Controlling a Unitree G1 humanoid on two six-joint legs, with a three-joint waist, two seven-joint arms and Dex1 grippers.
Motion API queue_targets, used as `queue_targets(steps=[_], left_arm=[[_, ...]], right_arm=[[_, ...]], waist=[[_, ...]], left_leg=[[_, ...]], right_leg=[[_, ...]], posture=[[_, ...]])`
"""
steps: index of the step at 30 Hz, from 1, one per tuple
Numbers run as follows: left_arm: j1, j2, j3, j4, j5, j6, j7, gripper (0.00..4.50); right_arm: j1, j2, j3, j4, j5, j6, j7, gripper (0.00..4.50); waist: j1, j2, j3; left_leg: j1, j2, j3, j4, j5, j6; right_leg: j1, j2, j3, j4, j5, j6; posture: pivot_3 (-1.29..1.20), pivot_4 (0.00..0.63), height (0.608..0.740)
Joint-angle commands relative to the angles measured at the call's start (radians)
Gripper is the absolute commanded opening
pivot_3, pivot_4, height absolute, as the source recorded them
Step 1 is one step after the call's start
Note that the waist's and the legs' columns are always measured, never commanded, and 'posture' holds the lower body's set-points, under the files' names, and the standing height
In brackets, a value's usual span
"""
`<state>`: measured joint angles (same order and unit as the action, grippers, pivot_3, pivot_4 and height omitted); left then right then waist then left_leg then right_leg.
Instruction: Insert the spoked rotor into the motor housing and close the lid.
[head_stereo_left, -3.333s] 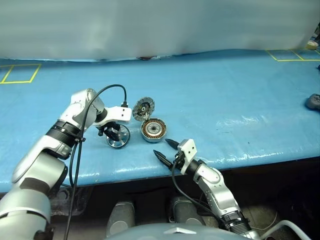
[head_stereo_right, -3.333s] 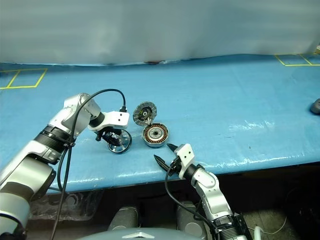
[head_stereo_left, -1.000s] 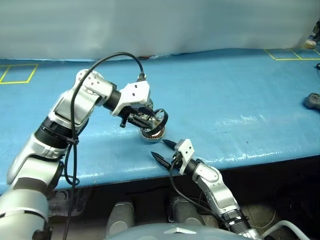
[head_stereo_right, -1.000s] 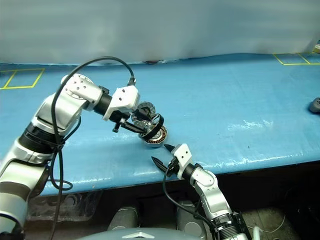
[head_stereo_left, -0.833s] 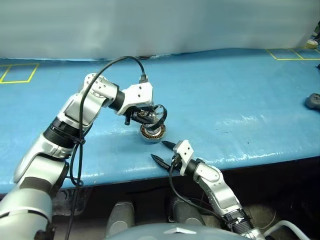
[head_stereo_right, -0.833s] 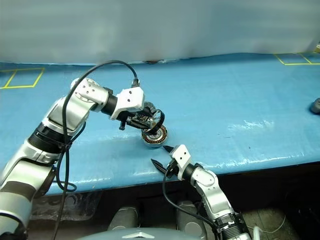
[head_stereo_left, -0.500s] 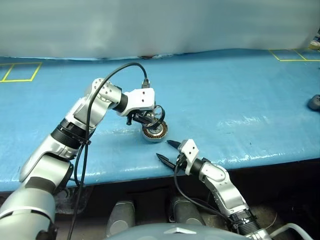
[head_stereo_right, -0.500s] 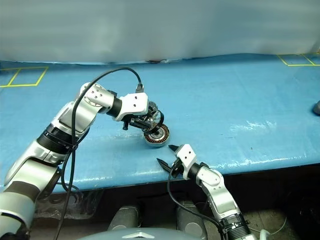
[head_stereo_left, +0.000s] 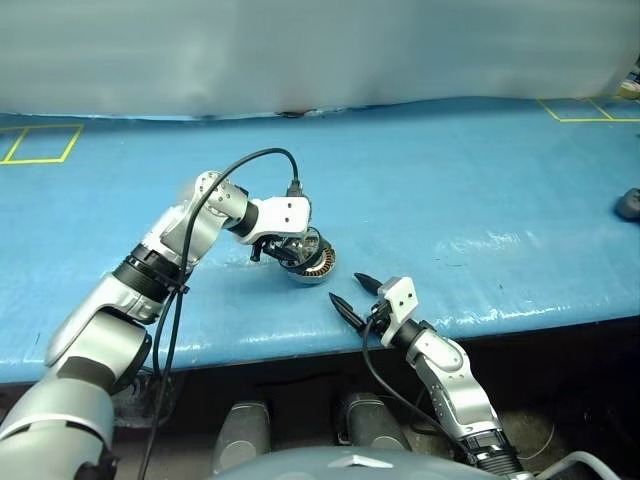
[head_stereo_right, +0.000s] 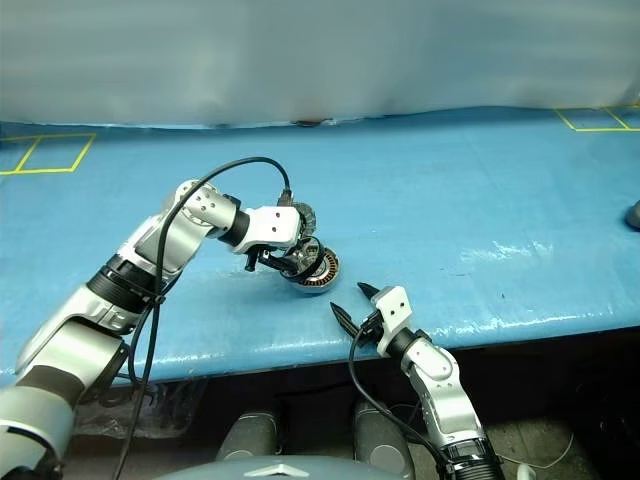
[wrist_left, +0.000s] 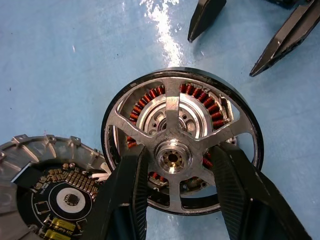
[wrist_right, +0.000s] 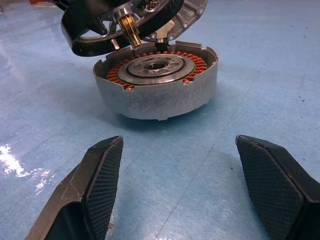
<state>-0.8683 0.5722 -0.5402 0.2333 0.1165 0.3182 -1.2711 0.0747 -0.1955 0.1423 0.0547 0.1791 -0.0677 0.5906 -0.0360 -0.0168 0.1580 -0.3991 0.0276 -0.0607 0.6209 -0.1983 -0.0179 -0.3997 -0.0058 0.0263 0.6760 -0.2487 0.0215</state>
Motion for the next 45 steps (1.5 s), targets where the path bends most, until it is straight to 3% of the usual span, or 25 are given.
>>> queue_targets(steps=[1, 26, 45], left_arm=[[-0.013, -0.034, 0.000, 0.024, 0.019, -0.029, 0.010, 1.62], [-0.105, -0.093, 0.036, 0.208, 0.034, -0.190, -0.045, 1.62], [-0.108, -0.090, 0.009, 0.241, 0.083, -0.237, -0.091, 1.62]], right_arm=[[0.001, 0.005, -0.004, -0.018, 0.013, -0.026, 0.006, 3.80], [0.019, 0.007, 0.018, -0.038, 0.012, -0.004, 0.012, 3.80], [0.022, 0.005, 0.027, -0.041, 0.005, 0.003, 0.002, 3.80]], waist=[[0.001, 0.000, 0.000], [-0.001, 0.000, 0.000], [-0.001, 0.000, 0.000]], left_leg=[[0.000, 0.000, 0.000, 0.000, 0.000, 0.000], [0.000, 0.000, 0.000, 0.000, 0.000, 0.000], [0.000, 0.000, 0.000, 0.000, 0.000, 0.000]], right_leg=[[0.000, 0.000, 0.000, 0.000, 0.000, 0.000], [0.000, 0.000, 0.000, 0.000, 0.000, 0.000], [0.000, 0.000, 0.000, 0.000, 0.000, 0.000]], posture=[[0.00, 0.150, 0.740], [0.00, 0.150, 0.740], [0.00, 0.150, 0.740]])
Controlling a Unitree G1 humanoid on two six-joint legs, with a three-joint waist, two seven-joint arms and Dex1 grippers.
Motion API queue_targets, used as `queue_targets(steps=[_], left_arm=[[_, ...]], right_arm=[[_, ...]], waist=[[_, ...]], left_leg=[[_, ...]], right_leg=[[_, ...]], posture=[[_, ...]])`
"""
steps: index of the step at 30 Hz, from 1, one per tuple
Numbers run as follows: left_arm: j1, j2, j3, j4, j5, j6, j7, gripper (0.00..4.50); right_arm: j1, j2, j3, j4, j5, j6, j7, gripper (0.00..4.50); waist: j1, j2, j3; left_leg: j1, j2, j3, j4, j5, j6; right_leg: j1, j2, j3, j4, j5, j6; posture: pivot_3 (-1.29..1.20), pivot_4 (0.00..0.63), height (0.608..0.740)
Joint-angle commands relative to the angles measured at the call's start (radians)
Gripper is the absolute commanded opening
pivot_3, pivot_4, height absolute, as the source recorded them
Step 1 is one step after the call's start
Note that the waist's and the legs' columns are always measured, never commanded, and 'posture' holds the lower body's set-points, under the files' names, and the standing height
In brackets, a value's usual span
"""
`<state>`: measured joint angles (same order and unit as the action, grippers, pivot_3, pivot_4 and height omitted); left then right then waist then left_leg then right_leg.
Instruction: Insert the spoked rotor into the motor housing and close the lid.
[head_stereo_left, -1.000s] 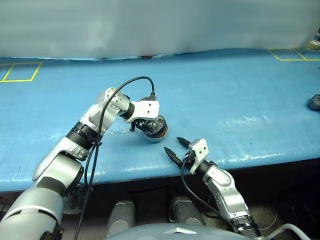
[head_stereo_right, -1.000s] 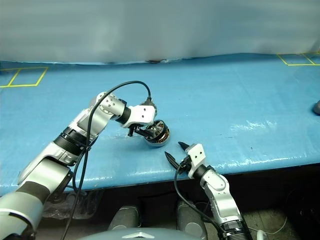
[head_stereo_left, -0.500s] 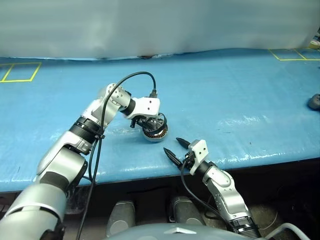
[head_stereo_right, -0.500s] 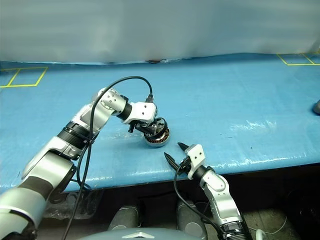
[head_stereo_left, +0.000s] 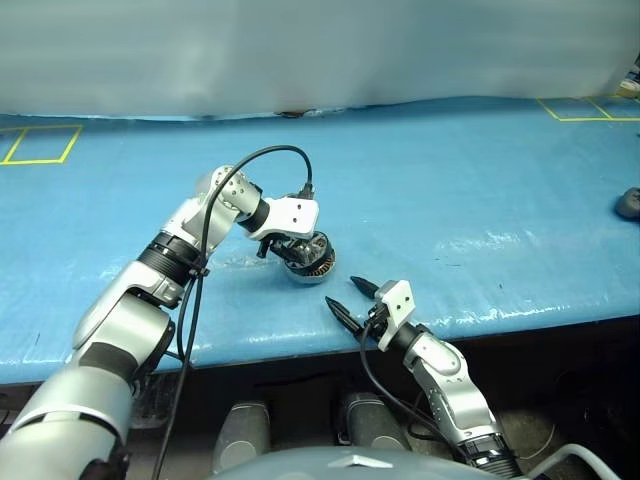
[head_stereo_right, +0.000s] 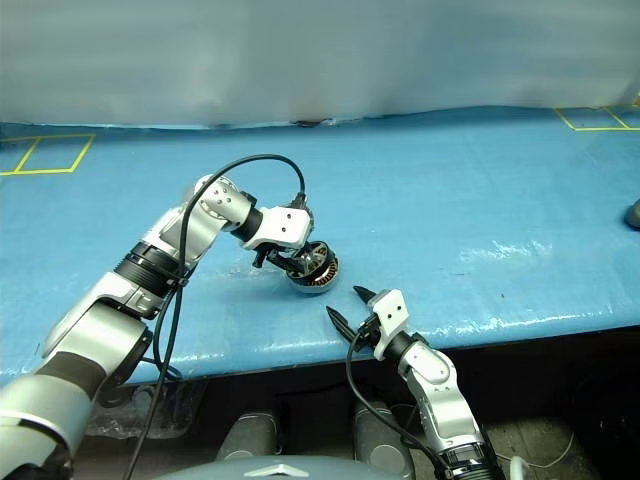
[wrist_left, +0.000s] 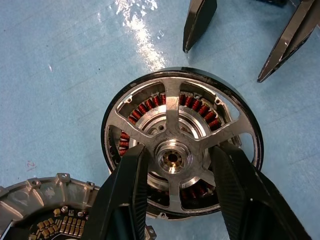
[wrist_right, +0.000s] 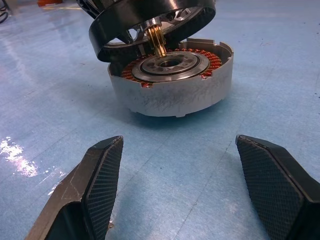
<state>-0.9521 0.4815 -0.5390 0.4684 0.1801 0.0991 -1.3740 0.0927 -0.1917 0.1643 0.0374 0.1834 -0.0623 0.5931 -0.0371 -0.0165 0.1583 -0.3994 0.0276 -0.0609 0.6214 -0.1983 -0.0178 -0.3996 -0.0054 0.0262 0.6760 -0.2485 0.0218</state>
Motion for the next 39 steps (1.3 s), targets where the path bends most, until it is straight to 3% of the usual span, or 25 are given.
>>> queue_targets(steps=[1, 32, 39], left_arm=[[-0.024, 0.001, 0.005, 0.008, 0.028, -0.022, 0.014, 1.62], [-0.018, 0.008, 0.002, -0.019, 0.062, -0.004, -0.048, 1.62], [-0.019, 0.010, 0.009, -0.029, 0.057, 0.006, -0.057, 3.86]], right_arm=[[0.005, 0.001, 0.006, -0.024, 0.000, -0.002, -0.001, 3.80], [0.002, -0.006, 0.009, -0.022, -0.005, -0.001, -0.003, 3.80], [-0.001, -0.005, 0.009, -0.021, -0.006, 0.002, -0.002, 3.80]], waist=[[0.000, 0.000, 0.000], [-0.001, 0.000, 0.000], [0.000, 0.000, 0.000]], left_leg=[[0.000, 0.000, 0.000, 0.000, 0.000, 0.000], [0.000, 0.000, 0.000, 0.000, 0.000, 0.000], [0.000, 0.000, 0.000, 0.000, 0.000, 0.000]], right_leg=[[0.000, 0.000, 0.000, 0.000, 0.000, 0.000], [0.000, 0.000, 0.000, 0.000, 0.000, 0.000], [0.000, 0.000, 0.000, 0.000, 0.000, 0.000]], posture=[[0.00, 0.150, 0.740], [0.00, 0.150, 0.740], [0.00, 0.150, 0.740]])
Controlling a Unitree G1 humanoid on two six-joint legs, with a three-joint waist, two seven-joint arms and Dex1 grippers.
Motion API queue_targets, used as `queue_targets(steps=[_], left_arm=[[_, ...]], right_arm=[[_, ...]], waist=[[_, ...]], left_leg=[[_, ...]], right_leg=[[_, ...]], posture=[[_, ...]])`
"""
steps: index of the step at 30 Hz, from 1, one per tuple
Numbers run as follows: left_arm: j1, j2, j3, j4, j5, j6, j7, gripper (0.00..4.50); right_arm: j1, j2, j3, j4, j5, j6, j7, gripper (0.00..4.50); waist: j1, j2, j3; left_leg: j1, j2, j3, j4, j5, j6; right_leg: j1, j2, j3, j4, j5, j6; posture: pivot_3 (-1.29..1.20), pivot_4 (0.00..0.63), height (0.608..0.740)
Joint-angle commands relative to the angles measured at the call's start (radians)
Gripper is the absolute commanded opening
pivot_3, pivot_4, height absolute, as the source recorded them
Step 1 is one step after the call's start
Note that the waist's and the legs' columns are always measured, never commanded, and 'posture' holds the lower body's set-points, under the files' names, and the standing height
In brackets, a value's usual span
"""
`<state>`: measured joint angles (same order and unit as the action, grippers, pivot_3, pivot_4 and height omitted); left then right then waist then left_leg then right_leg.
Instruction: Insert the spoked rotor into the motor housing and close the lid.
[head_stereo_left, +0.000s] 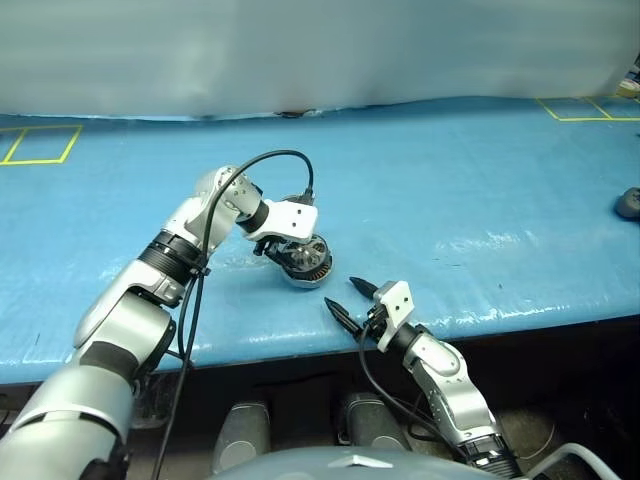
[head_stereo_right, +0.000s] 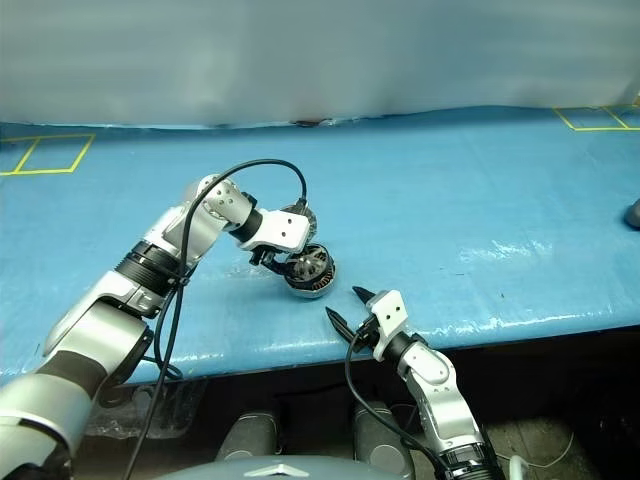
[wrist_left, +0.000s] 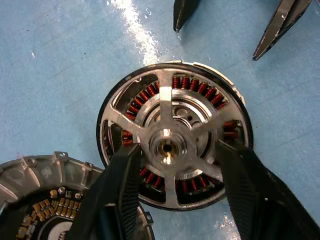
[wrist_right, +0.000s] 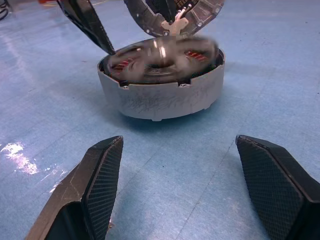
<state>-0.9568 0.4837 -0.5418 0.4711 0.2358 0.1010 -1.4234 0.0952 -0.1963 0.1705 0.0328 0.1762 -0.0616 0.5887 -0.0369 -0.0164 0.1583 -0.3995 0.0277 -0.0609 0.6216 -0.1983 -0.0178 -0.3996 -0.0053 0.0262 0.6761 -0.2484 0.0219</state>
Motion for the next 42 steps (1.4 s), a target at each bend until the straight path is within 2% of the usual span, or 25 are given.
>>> queue_targets(steps=[1, 2, 13, 22, 30, 33, 42], left_arm=[[-0.015, 0.008, 0.015, -0.034, -0.002, 0.006, -0.008, 4.17], [-0.016, 0.007, 0.022, -0.039, -0.012, 0.012, -0.011, 4.47], [-0.043, 0.012, 0.093, -0.140, -0.092, 0.085, -0.028, 4.47], [0.022, 0.070, 0.163, -0.326, -0.171, 0.175, 0.001, 4.47], [0.123, 0.094, 0.294, -0.490, -0.278, 0.326, 0.113, 4.47], [0.186, 0.102, 0.333, -0.577, -0.328, 0.392, 0.152, 3.86], [0.426, 0.084, 0.397, -0.775, -0.391, 0.514, 0.373, 0.87]], right_arm=[[-0.003, -0.001, 0.003, -0.016, 0.001, 0.001, 0.002, 3.80], [-0.003, -0.001, 0.003, -0.016, 0.001, 0.001, 0.002, 3.80], [-0.001, -0.002, 0.003, -0.018, 0.003, 0.006, 0.004, 3.80], [-0.006, 0.001, 0.005, -0.015, 0.004, 0.008, 0.007, 3.80], [-0.014, 0.002, 0.011, -0.013, 0.005, 0.012, 0.014, 3.80], [-0.014, 0.000, 0.012, -0.015, 0.006, 0.015, 0.018, 3.80], [-0.015, -0.007, 0.012, -0.021, 0.007, 0.028, 0.027, 3.80]], waist=[[0.000, 0.000, 0.000], [0.000, 0.000, 0.000], [0.000, 0.000, 0.000], [0.000, 0.000, 0.000], [-0.001, 0.000, 0.000], [-0.001, 0.001, 0.000], [0.001, 0.001, 0.000]], left_leg=[[0.000, 0.000, 0.000, 0.000, 0.000, 0.000], [0.000, 0.000, 0.000, 0.000, 0.000, 0.000], [0.000, 0.000, 0.000, 0.000, 0.000, 0.000], [0.000, 0.000, 0.000, 0.000, 0.000, 0.000], [0.000, 0.000, 0.000, 0.000, 0.000, 0.000], [0.001, 0.001, 0.000, 0.000, 0.000, 0.000], [0.003, 0.001, 0.000, 0.000, 0.000, 0.000]], right_leg=[[0.000, 0.000, 0.000, 0.000, 0.000, 0.000], [0.000, 0.000, 0.000, 0.000, 0.000, 0.000], [0.000, 0.000, 0.000, 0.000, 0.000, 0.000], [0.000, 0.000, 0.000, 0.000, 0.000, 0.000], [0.000, 0.000, 0.000, 0.000, 0.000, 0.000], [0.000, 0.000, 0.000, 0.000, 0.000, 0.000], [0.002, -0.001, 0.001, 0.001, 0.000, 0.000]], posture=[[0.00, 0.150, 0.740], [0.00, 0.150, 0.740], [0.00, 0.150, 0.740], [0.00, 0.150, 0.740], [0.00, 0.150, 0.740], [0.00, 0.150, 0.740], [0.00, 0.150, 0.740]])
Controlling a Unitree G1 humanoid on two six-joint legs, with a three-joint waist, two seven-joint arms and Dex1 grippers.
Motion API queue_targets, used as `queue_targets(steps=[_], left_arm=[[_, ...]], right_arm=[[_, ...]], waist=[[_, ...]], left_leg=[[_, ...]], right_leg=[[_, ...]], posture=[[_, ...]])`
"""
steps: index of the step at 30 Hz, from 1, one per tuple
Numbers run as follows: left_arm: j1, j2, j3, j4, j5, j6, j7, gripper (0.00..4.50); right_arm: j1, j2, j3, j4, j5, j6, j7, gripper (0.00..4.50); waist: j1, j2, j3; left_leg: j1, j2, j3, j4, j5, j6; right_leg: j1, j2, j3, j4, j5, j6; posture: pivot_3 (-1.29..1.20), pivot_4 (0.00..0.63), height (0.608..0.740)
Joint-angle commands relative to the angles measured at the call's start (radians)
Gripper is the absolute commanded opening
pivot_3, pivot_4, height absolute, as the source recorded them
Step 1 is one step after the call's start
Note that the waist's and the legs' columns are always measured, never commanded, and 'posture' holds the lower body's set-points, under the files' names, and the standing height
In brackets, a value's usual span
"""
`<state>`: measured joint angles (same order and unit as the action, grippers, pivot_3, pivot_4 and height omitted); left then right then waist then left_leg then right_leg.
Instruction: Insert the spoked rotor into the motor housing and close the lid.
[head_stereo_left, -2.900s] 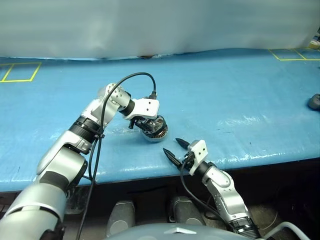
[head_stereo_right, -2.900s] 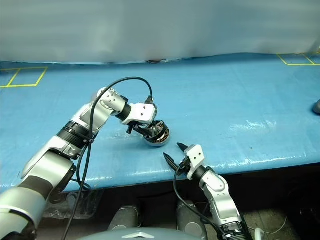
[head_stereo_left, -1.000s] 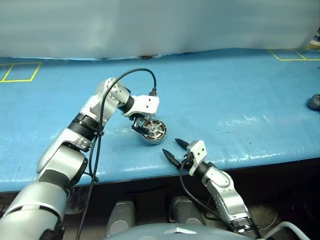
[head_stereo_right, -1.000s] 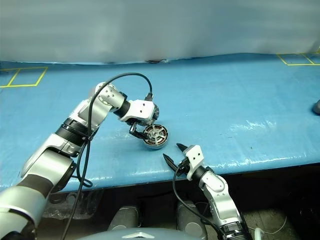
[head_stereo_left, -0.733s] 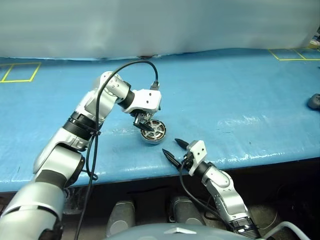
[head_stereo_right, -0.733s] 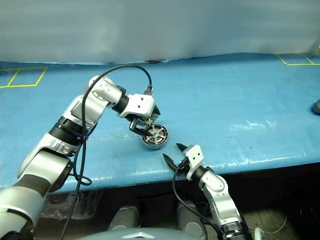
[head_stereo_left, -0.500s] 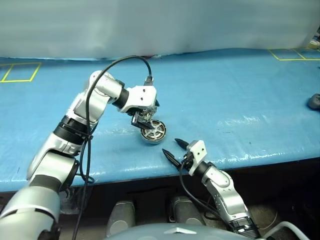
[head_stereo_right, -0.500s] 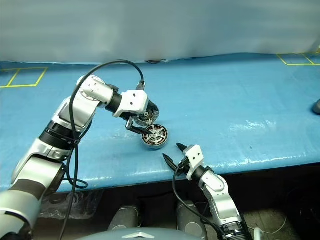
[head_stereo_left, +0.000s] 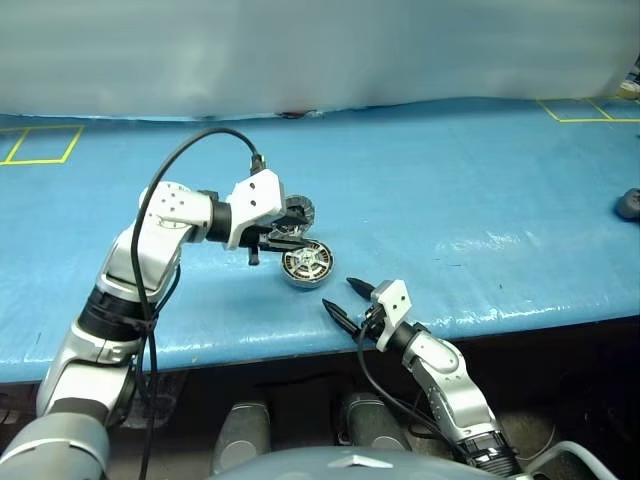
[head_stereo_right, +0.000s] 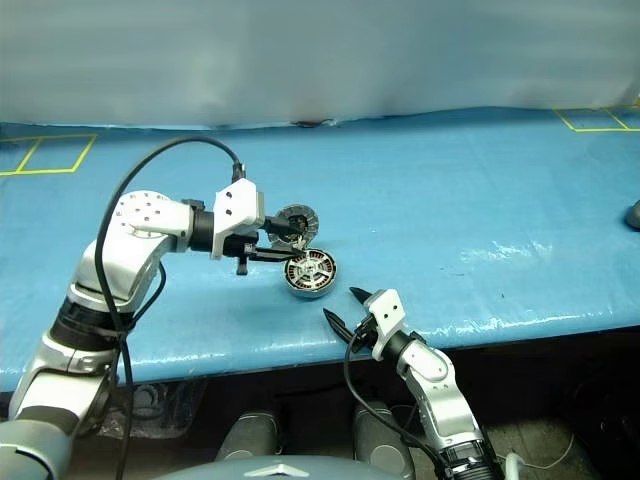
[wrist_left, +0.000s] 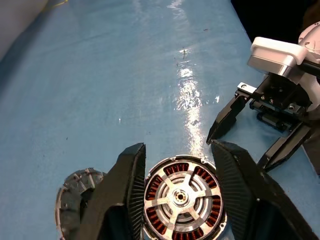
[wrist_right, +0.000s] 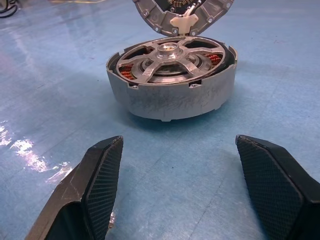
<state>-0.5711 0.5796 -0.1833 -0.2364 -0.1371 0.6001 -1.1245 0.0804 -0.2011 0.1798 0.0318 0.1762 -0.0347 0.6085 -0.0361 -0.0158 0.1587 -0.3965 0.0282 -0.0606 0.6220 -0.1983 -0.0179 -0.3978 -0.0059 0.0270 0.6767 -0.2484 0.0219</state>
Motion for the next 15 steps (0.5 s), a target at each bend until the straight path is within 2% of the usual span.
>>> queue_targets(steps=[1, 2, 3, 9, 15], left_arm=[[0.072, -0.028, 0.048, -0.085, -0.022, 0.023, 0.113, 0.56], [0.099, -0.041, 0.054, -0.100, -0.022, 0.026, 0.146, 0.20], [0.135, -0.060, 0.061, -0.112, -0.023, -0.002, 0.176, 0.06], [0.371, -0.144, 0.060, -0.199, -0.042, -0.046, 0.308, 0.06], [0.476, -0.172, 0.006, -0.212, -0.018, -0.110, 0.385, 0.06]], right_arm=[[0.002, -0.003, 0.002, -0.023, 0.007, 0.003, 0.007, 3.80], [0.004, -0.004, 0.002, -0.025, 0.008, 0.004, 0.007, 3.80], [0.007, -0.005, 0.002, -0.027, 0.008, 0.006, 0.006, 3.80], [0.025, -0.010, 0.001, -0.046, 0.013, 0.019, 0.002, 3.80], [0.050, -0.021, 0.001, -0.075, 0.015, 0.044, -0.005, 3.80]], waist=[[-0.001, 0.000, 0.000], [0.000, 0.000, 0.000], [0.000, 0.000, 0.000], [0.003, 0.000, 0.000], [0.013, 0.000, 0.000]], left_leg=[[0.000, 0.000, 0.000, 0.000, 0.000, 0.000], [0.001, 0.000, 0.001, 0.000, 0.000, 0.000], [0.001, 0.000, 0.001, 0.000, 0.000, 0.000], [0.001, 0.000, 0.001, -0.001, 0.000, 0.000], [0.002, -0.001, 0.002, 0.000, 0.000, 0.000]], right_leg=[[0.000, 0.000, 0.000, 0.000, 0.000, 0.000], [0.000, 0.000, 0.001, 0.000, 0.000, 0.000], [0.000, 0.000, 0.001, 0.000, 0.000, 0.000], [0.000, -0.001, 0.002, 0.000, 0.000, 0.000], [0.001, -0.002, 0.002, 0.000, 0.000, 0.000]], posture=[[0.00, 0.150, 0.740], [0.00, 0.150, 0.740], [0.00, 0.150, 0.740], [0.00, 0.150, 0.740], [0.00, 0.150, 0.740]])
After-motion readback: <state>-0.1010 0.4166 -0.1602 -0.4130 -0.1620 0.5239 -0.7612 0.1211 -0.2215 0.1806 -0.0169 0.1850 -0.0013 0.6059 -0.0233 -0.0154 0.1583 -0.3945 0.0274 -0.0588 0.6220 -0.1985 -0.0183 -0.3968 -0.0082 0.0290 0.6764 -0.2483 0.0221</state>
